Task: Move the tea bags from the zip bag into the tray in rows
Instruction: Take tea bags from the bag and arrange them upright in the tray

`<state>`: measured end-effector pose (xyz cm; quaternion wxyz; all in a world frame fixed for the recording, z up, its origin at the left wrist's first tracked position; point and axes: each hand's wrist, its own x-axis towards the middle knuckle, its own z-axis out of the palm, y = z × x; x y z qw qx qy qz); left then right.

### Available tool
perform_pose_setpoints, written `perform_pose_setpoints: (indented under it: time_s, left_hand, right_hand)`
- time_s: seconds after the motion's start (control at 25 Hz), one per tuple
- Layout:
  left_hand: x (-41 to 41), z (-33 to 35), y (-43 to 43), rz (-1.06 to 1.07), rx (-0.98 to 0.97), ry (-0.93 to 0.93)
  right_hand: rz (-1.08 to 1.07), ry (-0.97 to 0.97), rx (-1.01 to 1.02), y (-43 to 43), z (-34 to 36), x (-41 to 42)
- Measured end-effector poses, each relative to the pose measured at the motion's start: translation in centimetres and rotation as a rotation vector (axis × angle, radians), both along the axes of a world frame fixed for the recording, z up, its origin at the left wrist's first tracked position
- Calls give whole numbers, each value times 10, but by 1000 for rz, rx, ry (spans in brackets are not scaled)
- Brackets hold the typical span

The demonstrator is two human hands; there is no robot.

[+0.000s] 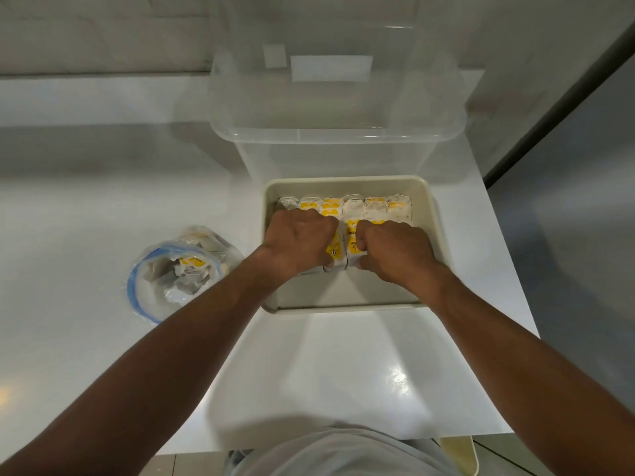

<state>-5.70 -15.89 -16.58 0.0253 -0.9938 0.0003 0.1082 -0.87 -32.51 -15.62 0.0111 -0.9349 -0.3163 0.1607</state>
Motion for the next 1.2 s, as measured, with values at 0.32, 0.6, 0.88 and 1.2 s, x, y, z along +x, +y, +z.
perform_pose_setpoints:
  time_s: [0.32,0.6,0.88,1.2]
  left_hand:
    - [-2,0,-6,5,62,-39]
    - [-3,2,-4,32,6,-66]
    - [-26,31,9,208,-328,-109]
    - [-87,78,60,195,-474,-183]
  right_hand:
    - [-6,10,-35,-1,-1,2]
    - [-34,36,10,0,0,3]
    - [-148,234,274,0,19,-11]
    - [-162,242,469,40,55,-65]
